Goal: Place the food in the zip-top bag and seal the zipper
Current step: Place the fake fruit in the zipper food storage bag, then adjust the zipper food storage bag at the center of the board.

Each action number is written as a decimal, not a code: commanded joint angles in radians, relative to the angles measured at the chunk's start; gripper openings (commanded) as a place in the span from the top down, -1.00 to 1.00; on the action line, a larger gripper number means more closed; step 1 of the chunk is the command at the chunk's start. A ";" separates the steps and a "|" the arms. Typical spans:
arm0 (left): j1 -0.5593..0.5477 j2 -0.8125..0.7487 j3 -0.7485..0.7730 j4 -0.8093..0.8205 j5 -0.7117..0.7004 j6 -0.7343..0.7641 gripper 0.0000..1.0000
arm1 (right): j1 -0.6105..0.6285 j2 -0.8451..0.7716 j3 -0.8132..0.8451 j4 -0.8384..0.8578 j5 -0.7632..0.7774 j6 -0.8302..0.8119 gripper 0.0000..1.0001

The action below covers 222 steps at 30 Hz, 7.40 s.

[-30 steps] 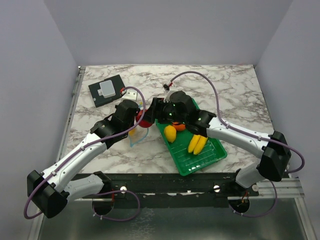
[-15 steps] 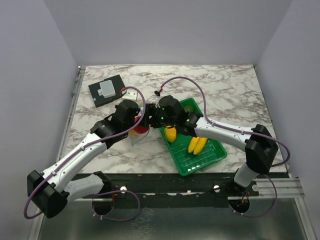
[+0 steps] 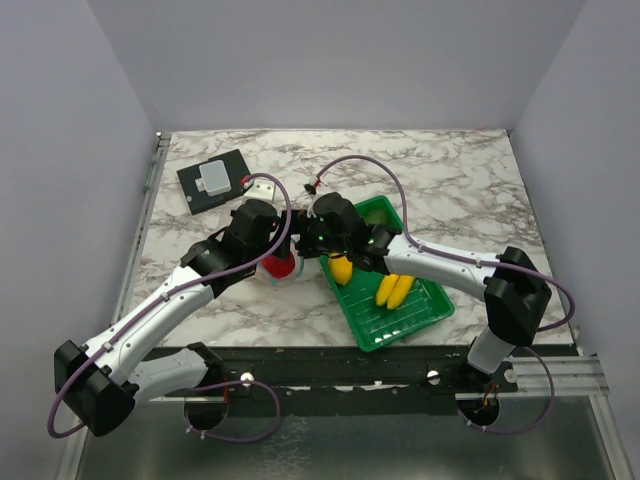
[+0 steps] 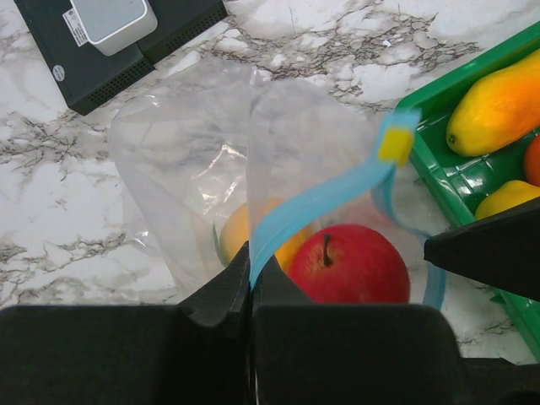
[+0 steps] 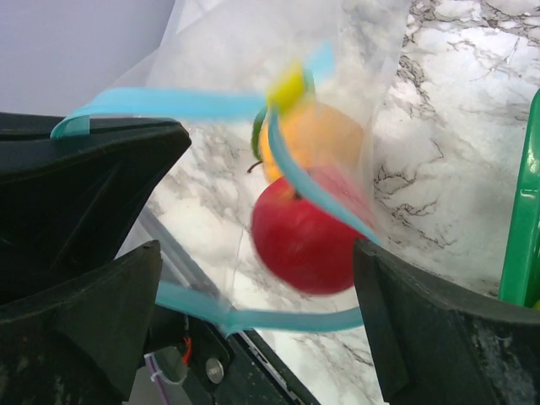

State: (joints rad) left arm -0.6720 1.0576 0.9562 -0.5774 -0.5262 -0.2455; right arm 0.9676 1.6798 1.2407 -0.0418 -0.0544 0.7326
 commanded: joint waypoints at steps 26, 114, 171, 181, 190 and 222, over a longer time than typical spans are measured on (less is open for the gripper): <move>-0.003 -0.001 -0.011 0.012 0.019 0.002 1.00 | 0.005 -0.280 -0.189 -0.072 0.138 -0.061 -1.00; -0.004 -0.059 0.365 -0.437 0.058 0.007 0.97 | 0.005 -0.216 0.090 -0.251 0.051 -0.249 0.99; -0.002 0.012 -0.007 -0.013 0.341 -0.237 1.00 | -0.013 -0.043 0.125 -0.317 0.103 -0.226 0.99; -0.002 -0.097 0.220 -0.135 0.317 -0.180 0.97 | -0.013 -0.168 0.166 -0.342 0.163 -0.268 0.99; -0.003 -0.191 0.283 -0.159 0.327 -0.173 0.94 | -0.012 -0.279 0.173 -0.351 0.164 -0.277 0.99; -0.002 -0.188 0.195 -0.284 0.788 -0.207 0.92 | -0.012 -0.240 0.262 -0.812 -0.272 -0.365 0.99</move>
State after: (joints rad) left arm -0.6716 0.8928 1.1599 -0.8165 0.1089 -0.4515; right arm 0.9550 1.4307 1.5257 -0.7383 -0.1669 0.3927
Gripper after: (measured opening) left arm 0.036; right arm 0.012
